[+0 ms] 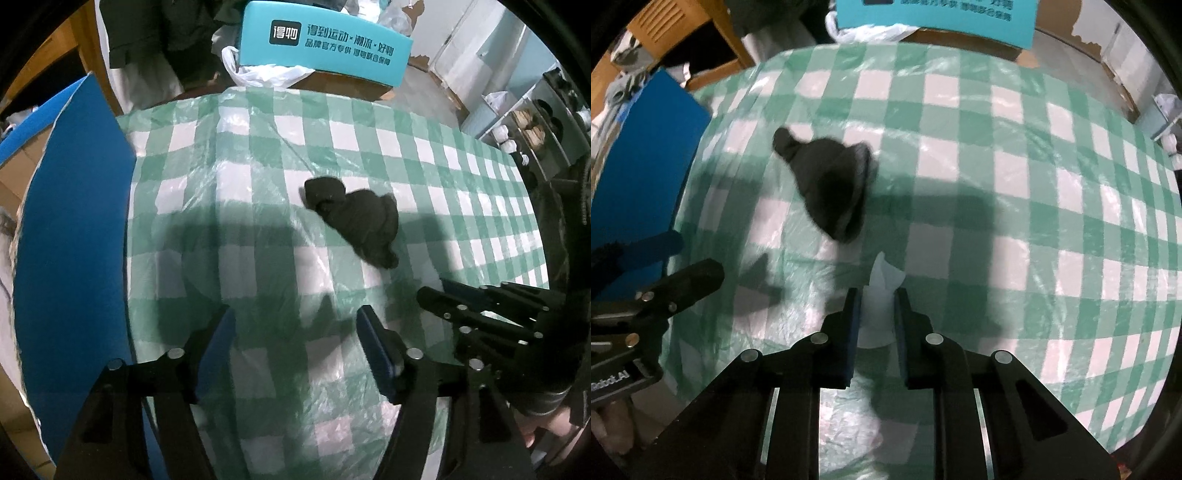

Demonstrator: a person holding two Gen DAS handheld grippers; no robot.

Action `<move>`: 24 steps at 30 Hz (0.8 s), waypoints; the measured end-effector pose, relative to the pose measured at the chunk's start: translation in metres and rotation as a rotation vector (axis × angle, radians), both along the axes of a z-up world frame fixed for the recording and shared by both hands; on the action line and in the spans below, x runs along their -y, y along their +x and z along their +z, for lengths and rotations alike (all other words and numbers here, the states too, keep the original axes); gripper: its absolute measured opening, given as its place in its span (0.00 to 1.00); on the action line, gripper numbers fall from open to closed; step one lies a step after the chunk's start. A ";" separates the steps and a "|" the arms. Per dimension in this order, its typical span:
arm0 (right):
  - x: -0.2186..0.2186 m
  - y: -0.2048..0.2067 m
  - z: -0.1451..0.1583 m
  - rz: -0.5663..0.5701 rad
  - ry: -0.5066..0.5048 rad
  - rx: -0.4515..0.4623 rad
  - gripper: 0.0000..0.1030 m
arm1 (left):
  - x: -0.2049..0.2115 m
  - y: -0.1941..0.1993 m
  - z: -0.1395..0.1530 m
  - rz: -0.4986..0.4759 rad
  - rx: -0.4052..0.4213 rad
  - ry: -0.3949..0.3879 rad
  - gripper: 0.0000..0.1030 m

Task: Organize soft objects
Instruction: 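Grasp the white paper scrap with the right tool while the left tool reaches the black knit item, then close the left tool on the black knit item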

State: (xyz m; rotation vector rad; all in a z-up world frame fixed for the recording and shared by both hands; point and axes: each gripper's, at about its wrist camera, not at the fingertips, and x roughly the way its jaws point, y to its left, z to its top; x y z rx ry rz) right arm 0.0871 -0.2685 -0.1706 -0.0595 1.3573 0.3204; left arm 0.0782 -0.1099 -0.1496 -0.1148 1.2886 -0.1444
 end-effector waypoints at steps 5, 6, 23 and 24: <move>0.019 0.011 0.011 -0.023 0.003 0.025 0.15 | 0.007 0.015 -0.002 0.020 -0.003 -0.019 0.69; 0.021 0.011 0.011 -0.027 0.002 0.030 0.15 | 0.008 0.018 -0.002 0.025 -0.004 -0.022 0.71; 0.059 0.041 0.020 -0.088 0.024 0.064 0.15 | 0.046 0.053 -0.015 0.043 -0.030 -0.063 0.80; 0.061 0.041 0.020 -0.091 0.025 0.064 0.15 | 0.046 0.055 -0.017 0.051 -0.035 -0.066 0.80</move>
